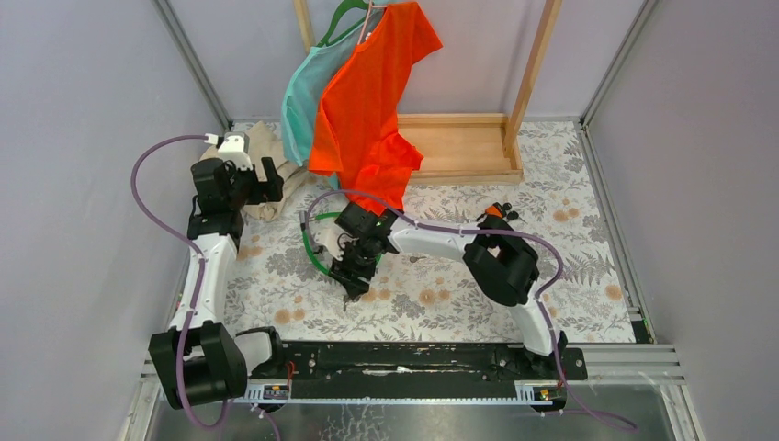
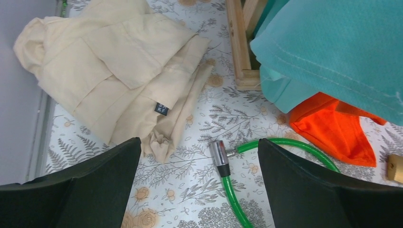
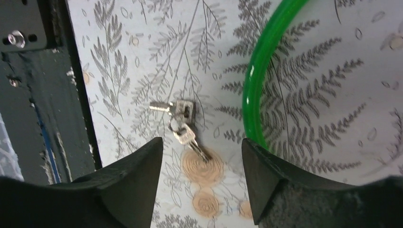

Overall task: Lock with the key
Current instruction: Place the key at the center of the board, then move the lock to the center of the board.

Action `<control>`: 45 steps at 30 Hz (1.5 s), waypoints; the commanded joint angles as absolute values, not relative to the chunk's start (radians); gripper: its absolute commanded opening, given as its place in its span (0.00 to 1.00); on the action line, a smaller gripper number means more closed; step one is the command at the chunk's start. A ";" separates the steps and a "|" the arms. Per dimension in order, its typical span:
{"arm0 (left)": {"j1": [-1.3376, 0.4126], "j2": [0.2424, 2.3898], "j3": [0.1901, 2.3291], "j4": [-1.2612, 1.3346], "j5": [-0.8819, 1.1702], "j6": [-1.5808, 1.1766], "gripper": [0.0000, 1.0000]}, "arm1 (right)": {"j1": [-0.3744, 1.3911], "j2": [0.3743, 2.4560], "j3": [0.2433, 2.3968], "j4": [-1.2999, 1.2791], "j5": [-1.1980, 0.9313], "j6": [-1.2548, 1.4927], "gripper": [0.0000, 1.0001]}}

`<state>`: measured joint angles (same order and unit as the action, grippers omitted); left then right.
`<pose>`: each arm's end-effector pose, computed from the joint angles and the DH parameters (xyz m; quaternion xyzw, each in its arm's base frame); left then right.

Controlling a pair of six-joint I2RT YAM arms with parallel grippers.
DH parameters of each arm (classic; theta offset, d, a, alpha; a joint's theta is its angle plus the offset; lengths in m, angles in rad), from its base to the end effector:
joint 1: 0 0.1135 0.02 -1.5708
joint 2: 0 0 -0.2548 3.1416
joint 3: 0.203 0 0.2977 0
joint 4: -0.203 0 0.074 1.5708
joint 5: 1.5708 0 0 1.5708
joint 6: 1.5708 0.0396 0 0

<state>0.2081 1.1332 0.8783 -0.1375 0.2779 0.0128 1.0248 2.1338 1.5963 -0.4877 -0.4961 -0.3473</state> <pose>0.3084 0.0540 0.2860 -0.0037 0.8270 -0.0538 0.5597 0.2402 0.4317 0.1382 -0.6426 0.6804 0.3098 0.1678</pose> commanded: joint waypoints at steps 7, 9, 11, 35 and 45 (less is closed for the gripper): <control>0.207 1.155 0.880 -0.126 0.548 0.088 1.00 | 0.889 1.799 1.395 -0.433 -0.391 -0.433 0.88; 0.200 1.154 0.869 -0.128 0.572 0.108 1.00 | 0.838 1.748 1.357 -0.425 -0.381 -0.430 0.90; 0.190 1.154 0.854 -0.133 0.584 0.136 1.00 | 0.782 1.698 1.321 -0.423 -0.356 -0.439 0.92; -0.096 1.161 0.737 -0.230 0.532 0.391 1.00 | 0.273 1.407 1.068 -0.375 -0.184 -0.441 0.99; -0.153 1.145 0.710 -0.241 0.519 0.418 1.00 | 0.125 1.548 1.170 -0.397 -0.208 -0.459 0.99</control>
